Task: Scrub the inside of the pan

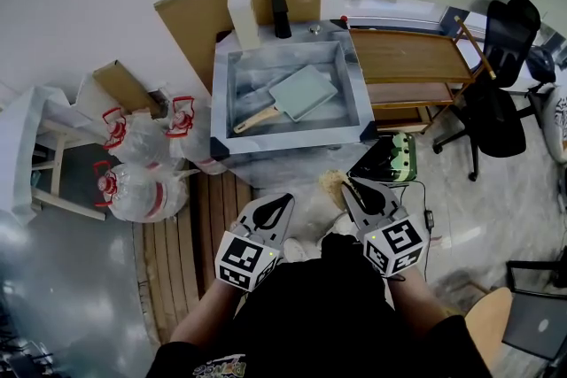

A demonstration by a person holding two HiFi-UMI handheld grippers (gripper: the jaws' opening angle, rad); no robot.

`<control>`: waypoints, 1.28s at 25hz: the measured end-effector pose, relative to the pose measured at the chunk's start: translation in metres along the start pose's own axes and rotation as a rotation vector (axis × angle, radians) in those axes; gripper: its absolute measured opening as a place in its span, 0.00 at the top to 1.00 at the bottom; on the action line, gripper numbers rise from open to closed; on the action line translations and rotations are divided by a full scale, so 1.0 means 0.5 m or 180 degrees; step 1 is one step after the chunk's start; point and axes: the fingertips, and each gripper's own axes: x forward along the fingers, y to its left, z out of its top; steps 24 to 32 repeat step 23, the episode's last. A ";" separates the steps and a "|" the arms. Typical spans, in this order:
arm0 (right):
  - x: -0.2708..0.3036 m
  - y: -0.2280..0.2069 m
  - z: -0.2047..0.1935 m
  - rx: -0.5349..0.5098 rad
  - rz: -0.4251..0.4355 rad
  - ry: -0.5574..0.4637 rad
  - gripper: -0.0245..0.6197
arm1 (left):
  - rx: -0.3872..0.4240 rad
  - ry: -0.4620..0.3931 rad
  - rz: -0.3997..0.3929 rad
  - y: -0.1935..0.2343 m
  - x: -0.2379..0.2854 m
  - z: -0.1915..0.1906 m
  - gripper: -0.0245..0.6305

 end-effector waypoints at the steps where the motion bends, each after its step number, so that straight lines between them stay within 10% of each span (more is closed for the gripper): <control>1: -0.001 -0.001 0.000 0.0007 -0.0002 0.0003 0.89 | -0.0001 -0.0001 0.0000 -0.001 0.000 0.001 0.95; 32: -0.007 -0.002 0.004 0.0002 -0.0053 -0.0041 0.89 | -0.0015 -0.0018 -0.0063 -0.008 0.005 -0.002 0.95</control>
